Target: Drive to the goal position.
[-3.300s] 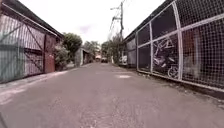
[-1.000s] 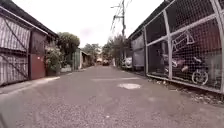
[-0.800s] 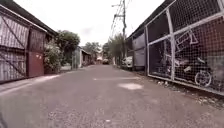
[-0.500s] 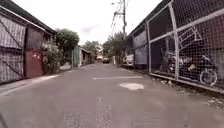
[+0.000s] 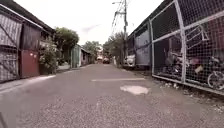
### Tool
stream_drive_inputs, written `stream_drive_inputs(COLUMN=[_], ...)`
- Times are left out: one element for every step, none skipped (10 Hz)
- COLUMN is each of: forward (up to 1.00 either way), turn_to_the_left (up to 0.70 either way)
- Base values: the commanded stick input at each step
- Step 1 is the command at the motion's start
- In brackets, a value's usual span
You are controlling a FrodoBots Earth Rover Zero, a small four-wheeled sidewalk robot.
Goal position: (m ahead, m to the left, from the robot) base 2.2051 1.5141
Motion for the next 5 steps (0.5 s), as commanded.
stream_drive_inputs(forward=[0.5,0.5,0.5,0.5,0.5], turn_to_the_left=[0.0,0.0,0.0,0.0,0.0])
